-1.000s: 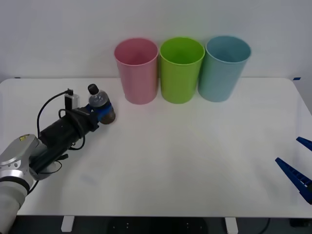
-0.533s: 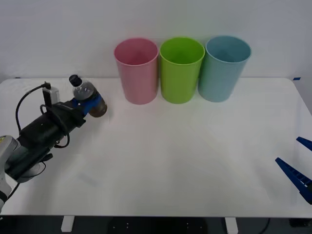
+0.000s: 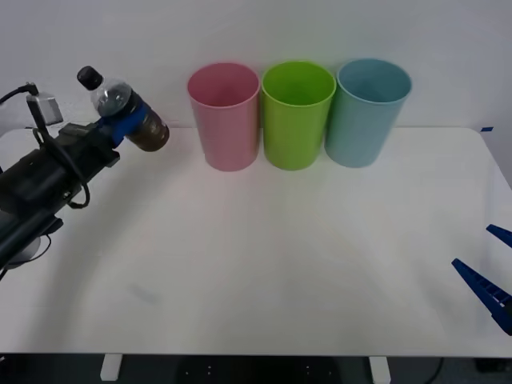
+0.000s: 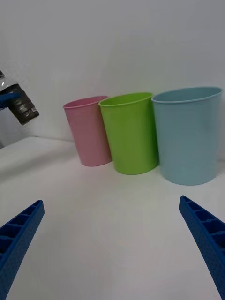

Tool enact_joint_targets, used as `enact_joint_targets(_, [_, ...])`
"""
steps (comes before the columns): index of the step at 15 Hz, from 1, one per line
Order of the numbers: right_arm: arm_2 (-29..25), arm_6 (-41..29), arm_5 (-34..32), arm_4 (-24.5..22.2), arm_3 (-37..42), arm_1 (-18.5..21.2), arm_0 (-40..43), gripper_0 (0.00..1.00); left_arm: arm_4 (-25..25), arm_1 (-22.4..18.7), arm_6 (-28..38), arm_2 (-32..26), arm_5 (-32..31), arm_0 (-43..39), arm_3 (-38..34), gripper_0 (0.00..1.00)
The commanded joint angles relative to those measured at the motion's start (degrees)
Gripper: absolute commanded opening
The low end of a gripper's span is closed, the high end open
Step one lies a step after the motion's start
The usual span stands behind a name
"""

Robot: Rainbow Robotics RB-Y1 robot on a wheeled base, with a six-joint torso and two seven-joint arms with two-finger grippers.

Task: Grasp the object on the table and drop it into the matching bin: aluminum can to the light blue bin, PET bottle to the pink bin.

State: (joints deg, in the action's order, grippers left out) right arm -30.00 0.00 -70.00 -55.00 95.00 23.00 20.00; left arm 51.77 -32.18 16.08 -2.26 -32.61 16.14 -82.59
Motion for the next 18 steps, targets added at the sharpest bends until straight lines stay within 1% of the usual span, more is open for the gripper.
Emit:
enact_joint_targets(1, [0.0,0.0,0.0,0.0,0.0,0.0,0.0,1.0,2.5,-0.2,3.5,-1.5,1.2,2.3,-1.3,0.0])
enact_joint_targets(2, [0.0,0.0,0.0,0.0,0.0,0.0,0.0,1.0,2.8,-0.2,3.8,-1.5,1.6,3.0,-1.3,0.0])
enact_joint_targets(4, [0.0,0.0,0.0,0.0,0.0,0.0,0.0,1.0,5.0,-0.3,5.0,-1.0,4.5,5.8,-1.3,0.0])
enact_joint_targets(7, [0.0,0.0,0.0,0.0,0.0,0.0,0.0,1.0,6.9,-0.3,6.5,1.6,7.8,10.2,0.3,0.0])
enact_joint_targets(10, [0.0,0.0,0.0,0.0,0.0,0.0,0.0,1.0,8.1,-0.3,6.7,5.0,7.9,17.1,7.3,0.0])
enact_joint_targets(13, [0.0,0.0,0.0,0.0,0.0,0.0,0.0,1.0,8.0,-0.2,6.6,8.8,8.0,23.3,13.8,0.0])
enact_joint_targets(18, [0.0,0.0,0.0,0.0,0.0,0.0,0.0,1.0,8.9,2.6,6.0,12.9,7.9,32.2,23.9,0.0])
